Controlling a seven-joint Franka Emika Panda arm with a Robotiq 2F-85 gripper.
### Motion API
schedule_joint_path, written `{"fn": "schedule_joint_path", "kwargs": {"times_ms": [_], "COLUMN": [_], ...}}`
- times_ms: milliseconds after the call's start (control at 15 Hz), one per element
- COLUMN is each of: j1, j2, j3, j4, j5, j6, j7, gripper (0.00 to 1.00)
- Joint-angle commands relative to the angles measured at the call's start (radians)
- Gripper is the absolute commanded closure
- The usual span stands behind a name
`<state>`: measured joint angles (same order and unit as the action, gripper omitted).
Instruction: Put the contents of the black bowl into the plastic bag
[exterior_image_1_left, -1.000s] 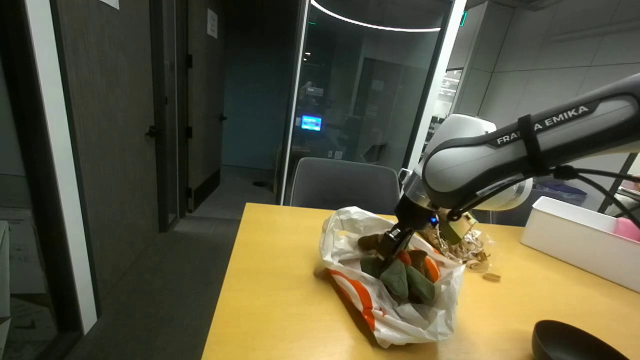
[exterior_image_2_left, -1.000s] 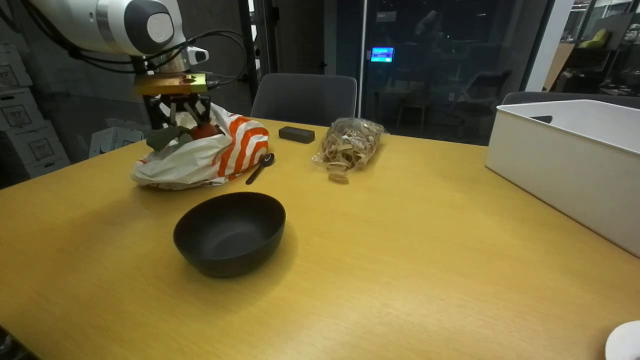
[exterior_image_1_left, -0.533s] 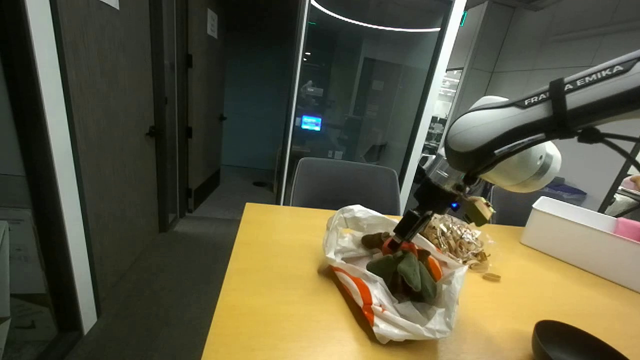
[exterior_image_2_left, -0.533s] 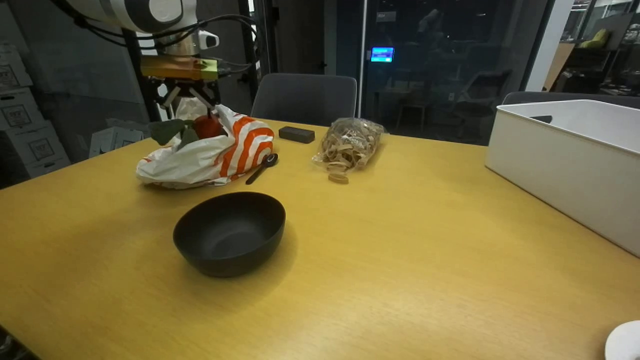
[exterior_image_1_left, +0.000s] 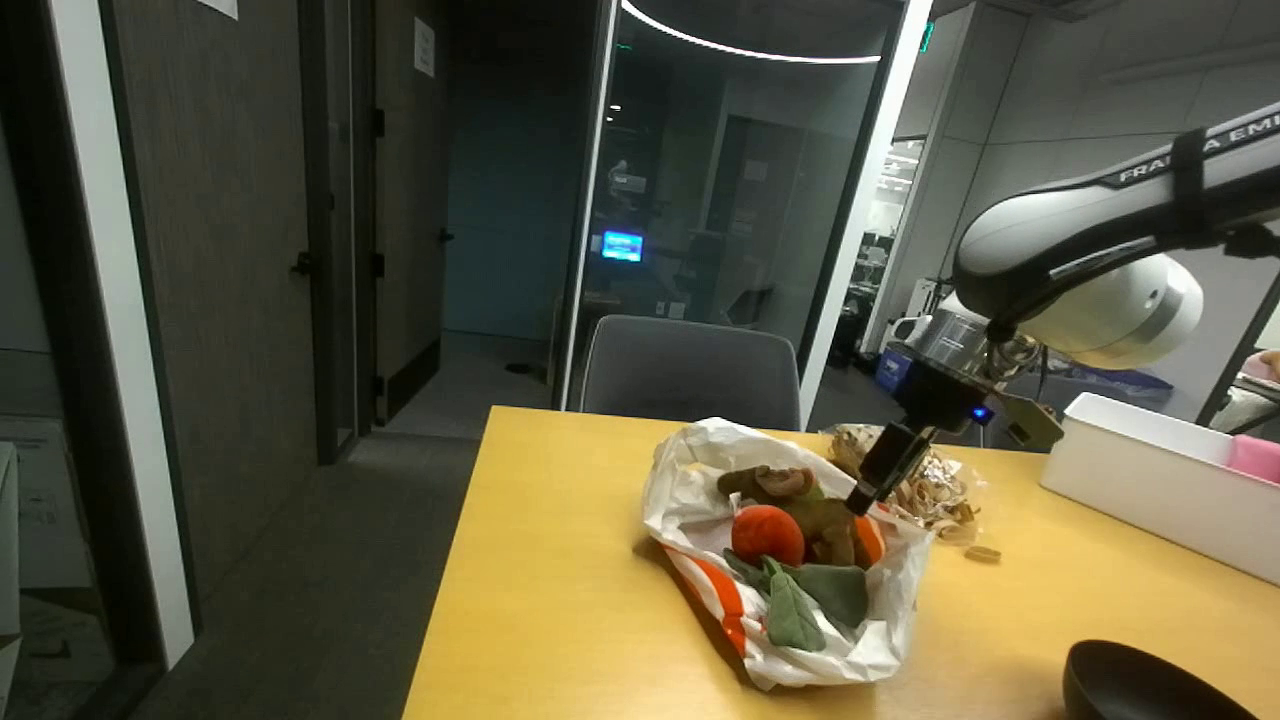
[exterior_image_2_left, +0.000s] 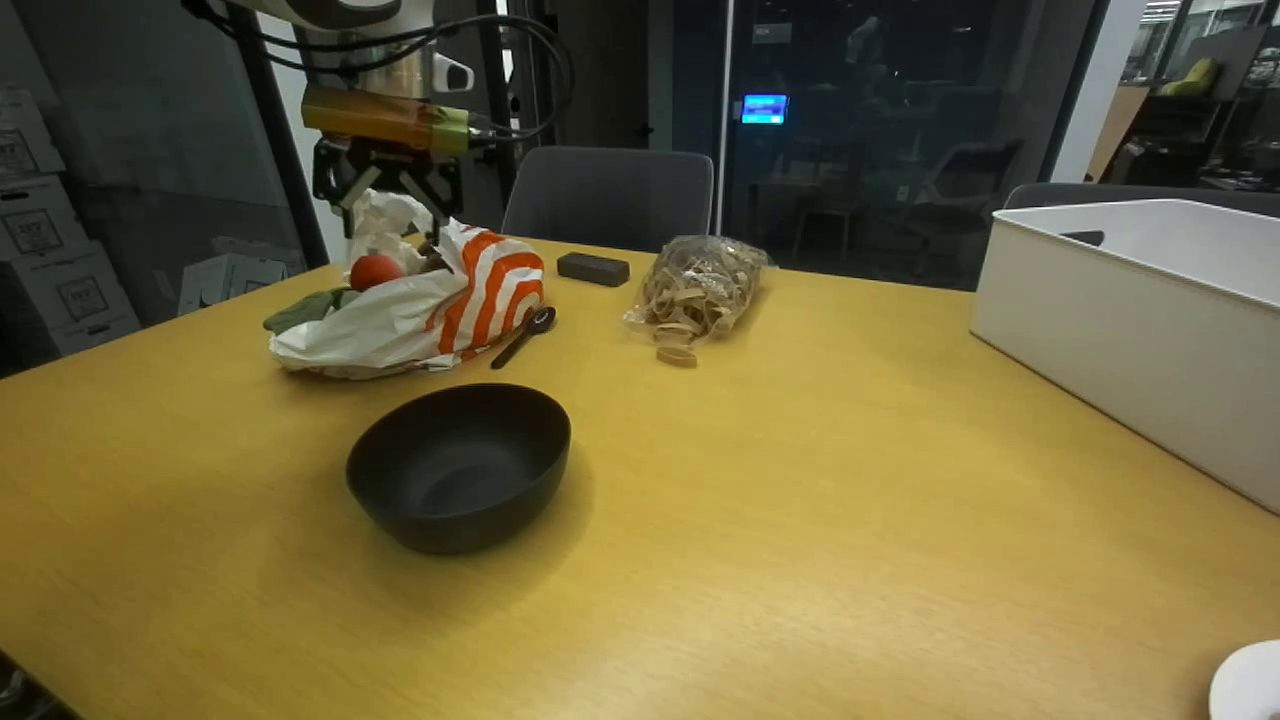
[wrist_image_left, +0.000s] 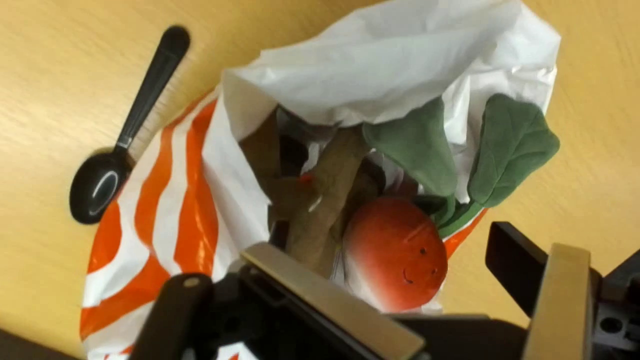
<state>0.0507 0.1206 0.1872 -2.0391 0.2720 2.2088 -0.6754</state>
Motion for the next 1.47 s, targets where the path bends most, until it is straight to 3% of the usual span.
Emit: {"fn": "schedule_joint_path", "kwargs": {"times_ms": [0,667,1067,1200,1267,1400], "j1": [0.001,0.054,0.100,0.104,0.102,0.096], "j2": [-0.059,-0.180,-0.149,-0.138,-0.135,-0.141], "j3": [-0.023,-0.024,-0.014,-0.015,-0.018,-0.025], "j4": [-0.075,-0.333,-0.460,-0.480,-0.489,-0.499], "j5": [0.005,-0.062,-0.072,-0.107,-0.132,-0.176], "j6": [-0.064,0.096,0.551,0.628,0.655,0.665], "j7": [-0.046,-0.378,-0.344,-0.319,-0.298,-0.265], "gripper": [0.00,0.00,0.00,0.01,0.26,0.30]}}
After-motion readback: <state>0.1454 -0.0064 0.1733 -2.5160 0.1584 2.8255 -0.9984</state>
